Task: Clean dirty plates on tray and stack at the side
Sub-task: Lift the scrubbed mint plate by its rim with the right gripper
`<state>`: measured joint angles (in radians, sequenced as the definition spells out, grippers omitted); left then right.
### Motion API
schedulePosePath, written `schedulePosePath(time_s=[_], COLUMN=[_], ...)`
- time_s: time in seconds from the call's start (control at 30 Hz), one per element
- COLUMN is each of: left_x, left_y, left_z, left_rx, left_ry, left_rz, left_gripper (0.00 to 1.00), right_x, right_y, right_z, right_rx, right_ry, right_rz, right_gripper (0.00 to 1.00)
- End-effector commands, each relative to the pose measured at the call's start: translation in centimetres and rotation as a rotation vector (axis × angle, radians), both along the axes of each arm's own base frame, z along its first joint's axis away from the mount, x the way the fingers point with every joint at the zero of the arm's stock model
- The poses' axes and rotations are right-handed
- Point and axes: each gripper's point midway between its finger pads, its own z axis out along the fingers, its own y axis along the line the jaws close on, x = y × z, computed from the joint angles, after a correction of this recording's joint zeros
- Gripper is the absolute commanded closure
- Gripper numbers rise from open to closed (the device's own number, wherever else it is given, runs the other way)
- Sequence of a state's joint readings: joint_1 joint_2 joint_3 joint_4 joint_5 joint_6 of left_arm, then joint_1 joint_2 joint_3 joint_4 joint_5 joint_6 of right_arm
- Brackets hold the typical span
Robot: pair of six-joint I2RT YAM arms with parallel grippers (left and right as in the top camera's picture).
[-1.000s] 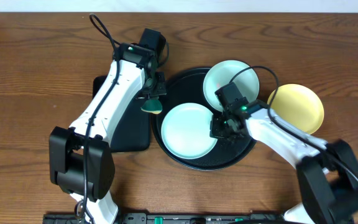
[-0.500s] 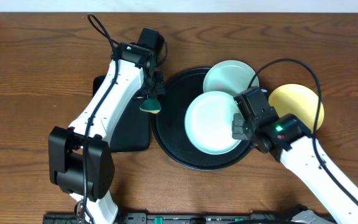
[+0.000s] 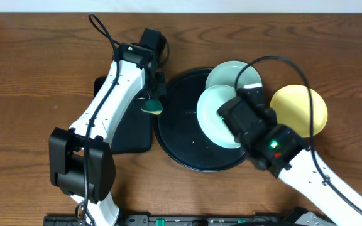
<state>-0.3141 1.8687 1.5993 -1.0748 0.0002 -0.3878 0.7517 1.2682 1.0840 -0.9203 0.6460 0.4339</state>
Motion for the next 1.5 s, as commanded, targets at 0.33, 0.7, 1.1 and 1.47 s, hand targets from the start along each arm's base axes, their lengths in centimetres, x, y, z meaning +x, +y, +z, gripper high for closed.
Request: schedulePosePath(time_s=[0.33,0.7,1.1,1.47], left_x=[0.4,0.4,0.4,0.3], left_y=[0.3,0.4,0.4,0.4], left_z=[0.2,0.2,0.2,0.2], left_rx=[0.012,0.012,0.012,0.013], left_ry=[-0.009,-0.008,-0.007,-0.004], left_rz=[-0.005,-0.005,-0.005,-0.005], left_gripper=[0.92,0.92,0.93,0.93], right_x=[-0.9,-1.9,-1.3,-1.4], right_y=[0.5,0.7,2.2,-0.4], right_z=[9.5,12.8,8.9,0.1], right_rx=[-0.426,-0.511,-0.263,0.194], right_ry=[-0.445,-0.596,-0.468,0.0], right_rz=[0.013,-0.047,0.005,-0.206], right_gripper=[0.99,0.99,0.99,0.99])
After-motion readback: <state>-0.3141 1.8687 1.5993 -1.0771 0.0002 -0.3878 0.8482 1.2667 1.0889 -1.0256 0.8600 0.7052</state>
